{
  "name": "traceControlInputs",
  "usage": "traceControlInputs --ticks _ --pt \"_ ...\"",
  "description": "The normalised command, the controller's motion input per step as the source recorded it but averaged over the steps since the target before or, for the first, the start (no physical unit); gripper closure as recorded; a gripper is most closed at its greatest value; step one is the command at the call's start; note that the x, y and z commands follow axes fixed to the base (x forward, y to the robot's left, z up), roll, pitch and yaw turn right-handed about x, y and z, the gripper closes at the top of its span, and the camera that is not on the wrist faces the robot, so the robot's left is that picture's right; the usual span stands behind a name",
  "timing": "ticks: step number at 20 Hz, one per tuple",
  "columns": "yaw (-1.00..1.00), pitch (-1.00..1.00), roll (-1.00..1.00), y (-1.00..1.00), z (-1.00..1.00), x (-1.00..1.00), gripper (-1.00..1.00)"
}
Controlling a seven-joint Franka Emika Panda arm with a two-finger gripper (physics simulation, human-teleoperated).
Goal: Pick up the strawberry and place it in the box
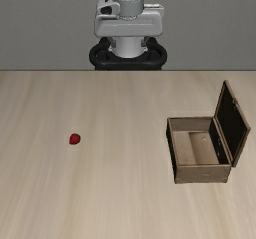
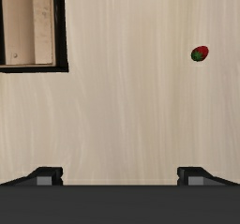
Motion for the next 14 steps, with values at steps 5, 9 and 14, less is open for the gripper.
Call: traceControlInputs --ticks 5,9,14 --pt "0.00 0.00 0.00 -1.00 0.00 0.00 -1.00" --pt "0.00 0.00 0.00 -1.00 0.00 0.00 -1.00" --pt "0.00 0.00 0.00 -1.00 0.00 0.00 -1.00"
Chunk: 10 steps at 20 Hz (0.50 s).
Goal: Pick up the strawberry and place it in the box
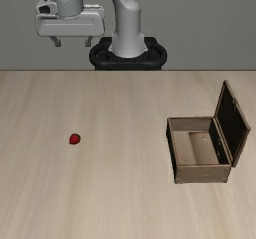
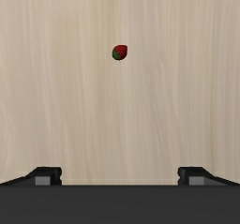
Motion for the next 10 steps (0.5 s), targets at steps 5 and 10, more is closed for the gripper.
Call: traceControlInputs --ticks 5,10 --pt "0.00 0.00 0.00 0.00 0.00 1.00 -1.00" --pt "0.00 0.00 0.00 0.00 0.00 1.00 -1.00"
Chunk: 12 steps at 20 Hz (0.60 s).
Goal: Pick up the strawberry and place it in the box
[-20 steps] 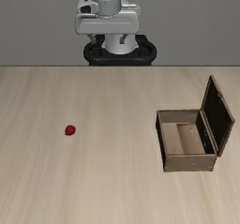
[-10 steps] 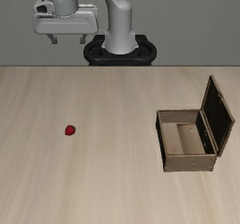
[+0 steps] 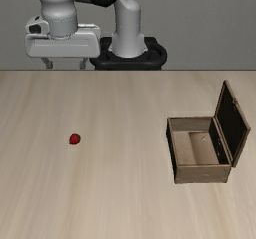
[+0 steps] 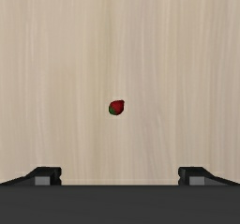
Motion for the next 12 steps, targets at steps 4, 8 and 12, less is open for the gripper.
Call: traceControlInputs --ticks 4,8,12 --pt "0.00 0.00 0.00 0.00 0.00 0.50 -1.00" --pt "0.00 0.00 0.00 0.00 -1.00 0.00 -1.00" --pt "0.00 0.00 0.00 0.00 -1.00 0.00 -1.00"
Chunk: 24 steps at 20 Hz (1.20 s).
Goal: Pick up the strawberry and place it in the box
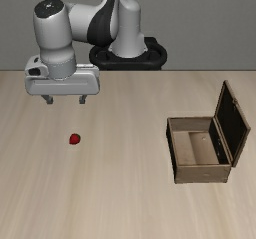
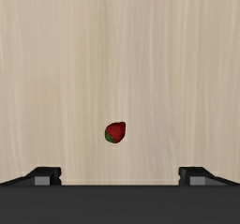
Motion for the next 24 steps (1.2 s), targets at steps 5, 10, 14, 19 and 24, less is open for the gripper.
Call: traceControlInputs --ticks 5,10,14,19,24 --pt "0.00 0.00 0.00 0.00 -1.00 0.00 -1.00" --pt "0.00 0.00 0.00 0.00 -1.00 0.00 -1.00" --pt "0.00 0.00 0.00 0.00 -0.50 0.00 1.00" --pt "0.00 0.00 0.00 0.00 0.00 0.00 1.00" --pt "0.00 0.00 0.00 0.00 0.60 0.00 1.00"
